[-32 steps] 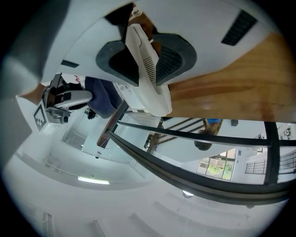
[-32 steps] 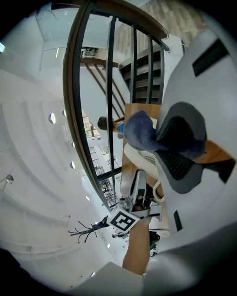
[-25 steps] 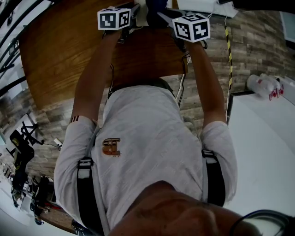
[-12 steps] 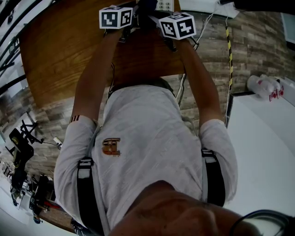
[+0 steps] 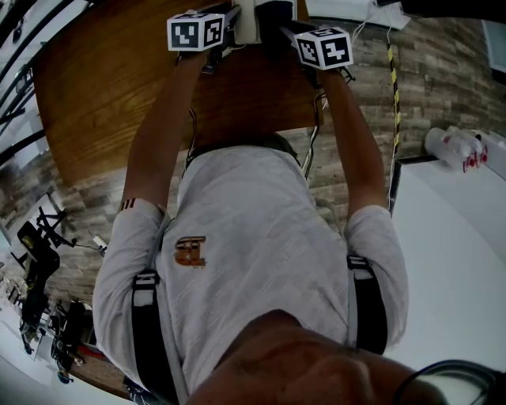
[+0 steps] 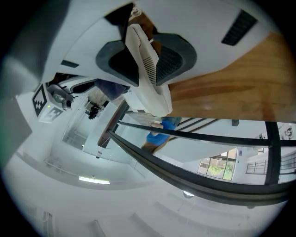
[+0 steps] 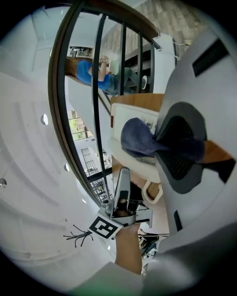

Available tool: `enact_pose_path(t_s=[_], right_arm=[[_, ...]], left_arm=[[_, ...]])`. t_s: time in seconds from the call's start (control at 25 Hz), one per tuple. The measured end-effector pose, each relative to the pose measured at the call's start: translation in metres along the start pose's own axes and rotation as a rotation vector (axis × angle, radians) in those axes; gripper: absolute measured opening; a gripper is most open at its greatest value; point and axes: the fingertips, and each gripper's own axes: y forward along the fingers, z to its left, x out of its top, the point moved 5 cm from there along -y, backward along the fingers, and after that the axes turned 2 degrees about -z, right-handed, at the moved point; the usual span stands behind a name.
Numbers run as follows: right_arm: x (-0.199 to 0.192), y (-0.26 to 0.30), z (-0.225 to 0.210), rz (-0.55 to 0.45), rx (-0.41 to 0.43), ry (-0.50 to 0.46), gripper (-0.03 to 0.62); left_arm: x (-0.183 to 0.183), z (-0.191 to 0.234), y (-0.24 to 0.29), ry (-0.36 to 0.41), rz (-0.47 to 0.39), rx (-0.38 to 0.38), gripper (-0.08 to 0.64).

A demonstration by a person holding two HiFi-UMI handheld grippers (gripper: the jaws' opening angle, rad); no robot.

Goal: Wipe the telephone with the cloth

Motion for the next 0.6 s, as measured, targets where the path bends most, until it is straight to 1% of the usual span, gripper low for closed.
enact_pose_path(t_s=[0.2, 0.4, 0.6], right_arm=[[-0.012, -0.017, -0.03, 0.01, -0.056, 0.019, 0.072], [-0.02, -0.023, -0.04, 0.007, -0.086, 0.044, 0.072], [-0.023, -0.031, -0.049, -0.003, -0.112, 0.05, 0.072]], left_arm=[[-0.001, -0.002, 0.005, 0.004, 0.0, 0.0, 0.129], [-0.003, 0.004, 0.0, 0.003, -0.001, 0.003, 0.129], [-0.004, 0.005, 0.002, 0.009, 0.002, 0.01, 0.129]])
